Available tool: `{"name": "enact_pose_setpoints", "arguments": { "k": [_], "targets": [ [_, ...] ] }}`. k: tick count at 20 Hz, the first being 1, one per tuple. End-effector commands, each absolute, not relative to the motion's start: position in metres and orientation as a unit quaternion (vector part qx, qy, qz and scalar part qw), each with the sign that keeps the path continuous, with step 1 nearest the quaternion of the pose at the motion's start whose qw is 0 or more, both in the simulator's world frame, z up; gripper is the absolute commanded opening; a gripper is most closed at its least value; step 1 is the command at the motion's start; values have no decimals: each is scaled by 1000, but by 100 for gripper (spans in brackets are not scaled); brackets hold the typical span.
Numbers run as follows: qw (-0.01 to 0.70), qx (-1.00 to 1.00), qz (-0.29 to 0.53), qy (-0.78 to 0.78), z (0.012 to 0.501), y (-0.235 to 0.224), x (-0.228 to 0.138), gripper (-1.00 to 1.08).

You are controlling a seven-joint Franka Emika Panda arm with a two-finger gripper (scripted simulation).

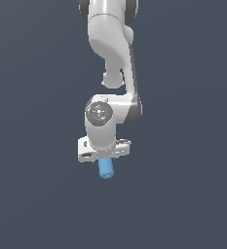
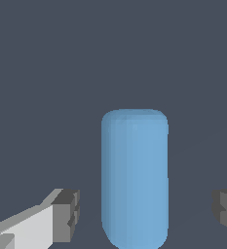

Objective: Pick up the object and move it to a goal position.

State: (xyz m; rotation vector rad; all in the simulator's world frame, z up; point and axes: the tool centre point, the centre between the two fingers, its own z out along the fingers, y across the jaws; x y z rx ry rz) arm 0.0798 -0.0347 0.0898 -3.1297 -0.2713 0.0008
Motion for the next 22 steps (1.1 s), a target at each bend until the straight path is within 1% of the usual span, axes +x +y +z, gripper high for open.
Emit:
{"name": "enact_pose_setpoints", "arguments": {
  "k": [1, 6, 14, 19, 20, 22],
  "targets": [
    [0, -996, 0, -86, 90, -35, 80, 100],
    [0, -996, 0, -86, 80, -35, 80, 100],
    [0, -996, 0, -87, 41, -35, 79, 100],
    [0, -996, 0, -87, 39, -35, 81, 100],
    [0, -996, 0, -87, 39, -35, 81, -100],
    [0, -996, 0, -87, 39, -35, 81, -100]
  ]
}}
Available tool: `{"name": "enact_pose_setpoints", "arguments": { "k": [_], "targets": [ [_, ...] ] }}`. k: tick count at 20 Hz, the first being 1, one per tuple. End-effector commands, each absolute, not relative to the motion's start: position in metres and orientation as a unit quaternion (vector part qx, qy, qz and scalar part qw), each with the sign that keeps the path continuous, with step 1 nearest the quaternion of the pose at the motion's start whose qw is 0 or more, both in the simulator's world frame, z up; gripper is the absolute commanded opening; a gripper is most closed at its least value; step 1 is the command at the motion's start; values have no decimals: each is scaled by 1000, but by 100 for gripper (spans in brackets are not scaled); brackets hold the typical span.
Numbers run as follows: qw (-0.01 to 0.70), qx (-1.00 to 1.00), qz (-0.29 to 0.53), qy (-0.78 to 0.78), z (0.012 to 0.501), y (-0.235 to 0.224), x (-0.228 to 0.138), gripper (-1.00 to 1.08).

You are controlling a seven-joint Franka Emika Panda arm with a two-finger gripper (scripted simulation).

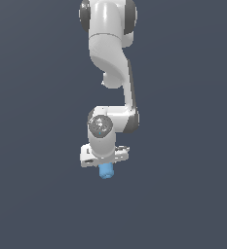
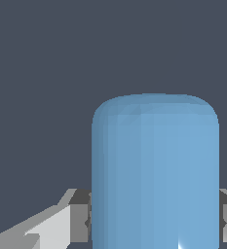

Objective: Pick up the object and move it to a goal position.

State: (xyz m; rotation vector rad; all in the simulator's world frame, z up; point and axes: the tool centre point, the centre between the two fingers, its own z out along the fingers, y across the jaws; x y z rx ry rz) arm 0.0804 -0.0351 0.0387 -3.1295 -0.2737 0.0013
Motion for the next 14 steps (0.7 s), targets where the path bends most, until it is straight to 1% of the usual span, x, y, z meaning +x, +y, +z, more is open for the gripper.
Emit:
{"name": "enact_pose_setpoints", "arguments": {
  "k": [1, 14],
  "targets": [
    [0, -996, 0, -87, 39, -35, 81, -100],
    [0, -996, 0, -87, 44, -34, 77, -100]
  ]
}}
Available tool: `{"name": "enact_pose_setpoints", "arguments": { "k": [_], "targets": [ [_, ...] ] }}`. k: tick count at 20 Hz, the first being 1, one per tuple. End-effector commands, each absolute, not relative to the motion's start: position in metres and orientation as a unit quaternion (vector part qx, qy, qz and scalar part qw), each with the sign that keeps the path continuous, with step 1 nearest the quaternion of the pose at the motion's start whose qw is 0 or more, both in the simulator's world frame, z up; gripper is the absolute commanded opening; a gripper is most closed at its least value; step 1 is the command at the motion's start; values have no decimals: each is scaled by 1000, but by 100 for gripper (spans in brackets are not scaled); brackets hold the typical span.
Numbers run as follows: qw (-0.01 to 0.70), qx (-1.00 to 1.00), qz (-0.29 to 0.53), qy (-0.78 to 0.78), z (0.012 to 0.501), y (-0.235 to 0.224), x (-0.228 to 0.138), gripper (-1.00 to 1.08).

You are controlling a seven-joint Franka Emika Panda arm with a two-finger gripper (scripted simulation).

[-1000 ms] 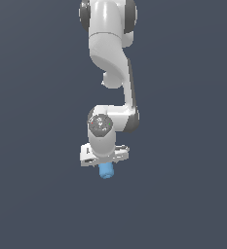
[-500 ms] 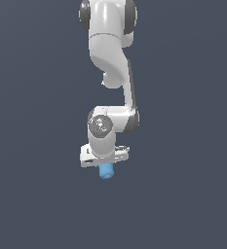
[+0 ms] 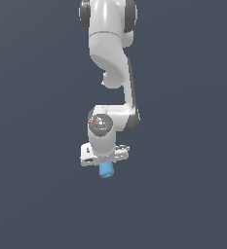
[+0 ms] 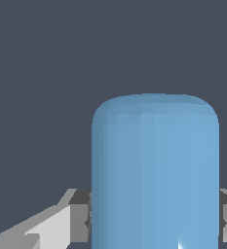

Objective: Pick up the object and move it to a goal position.

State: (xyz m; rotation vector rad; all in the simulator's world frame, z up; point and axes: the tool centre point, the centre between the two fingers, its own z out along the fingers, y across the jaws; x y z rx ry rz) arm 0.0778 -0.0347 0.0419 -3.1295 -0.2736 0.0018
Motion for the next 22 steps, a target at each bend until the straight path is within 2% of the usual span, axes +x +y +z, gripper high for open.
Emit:
{"name": "enact_pose_setpoints", "arguments": {
  "k": [1, 10, 22],
  "targets": [
    [0, -996, 0, -87, 46, -34, 75, -100],
    [0, -996, 0, -87, 80, -30, 52, -100],
    [0, -996, 0, -87, 163, -19, -6, -100]
  ]
}}
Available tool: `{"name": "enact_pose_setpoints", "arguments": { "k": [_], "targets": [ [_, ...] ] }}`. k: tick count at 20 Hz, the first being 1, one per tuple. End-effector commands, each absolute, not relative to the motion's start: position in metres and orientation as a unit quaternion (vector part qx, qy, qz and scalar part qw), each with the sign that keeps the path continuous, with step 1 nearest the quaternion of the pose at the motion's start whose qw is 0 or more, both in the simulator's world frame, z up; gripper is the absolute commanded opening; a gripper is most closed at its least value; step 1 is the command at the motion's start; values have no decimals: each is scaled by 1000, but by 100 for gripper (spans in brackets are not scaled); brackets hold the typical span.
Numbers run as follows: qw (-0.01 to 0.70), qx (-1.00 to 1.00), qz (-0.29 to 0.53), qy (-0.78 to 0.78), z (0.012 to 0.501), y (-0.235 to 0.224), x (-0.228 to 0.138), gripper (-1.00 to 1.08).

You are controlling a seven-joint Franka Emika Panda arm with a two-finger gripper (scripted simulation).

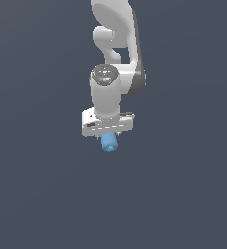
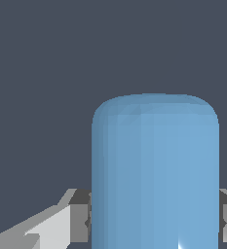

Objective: Pick up the object and move it to a goal position.

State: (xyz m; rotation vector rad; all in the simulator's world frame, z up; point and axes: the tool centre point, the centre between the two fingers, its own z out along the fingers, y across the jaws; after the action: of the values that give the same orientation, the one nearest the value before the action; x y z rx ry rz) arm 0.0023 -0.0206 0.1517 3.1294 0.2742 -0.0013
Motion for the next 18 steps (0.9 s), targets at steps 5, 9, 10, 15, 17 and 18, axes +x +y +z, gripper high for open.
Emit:
{"name": "enact_pose_setpoints", "arguments": {
  "k": [5, 9, 10, 15, 17, 18],
  "targets": [
    [0, 996, 0, 87, 201, -14, -31, -100],
    [0, 996, 0, 87, 232, -10, -52, -100],
    [0, 996, 0, 87, 240, -9, -57, -100],
    [0, 996, 0, 87, 275, -5, -79, -100],
    [0, 996, 0, 87, 287, -4, -86, -100],
    [0, 996, 0, 87, 292, -3, -89, -100]
  ]
}}
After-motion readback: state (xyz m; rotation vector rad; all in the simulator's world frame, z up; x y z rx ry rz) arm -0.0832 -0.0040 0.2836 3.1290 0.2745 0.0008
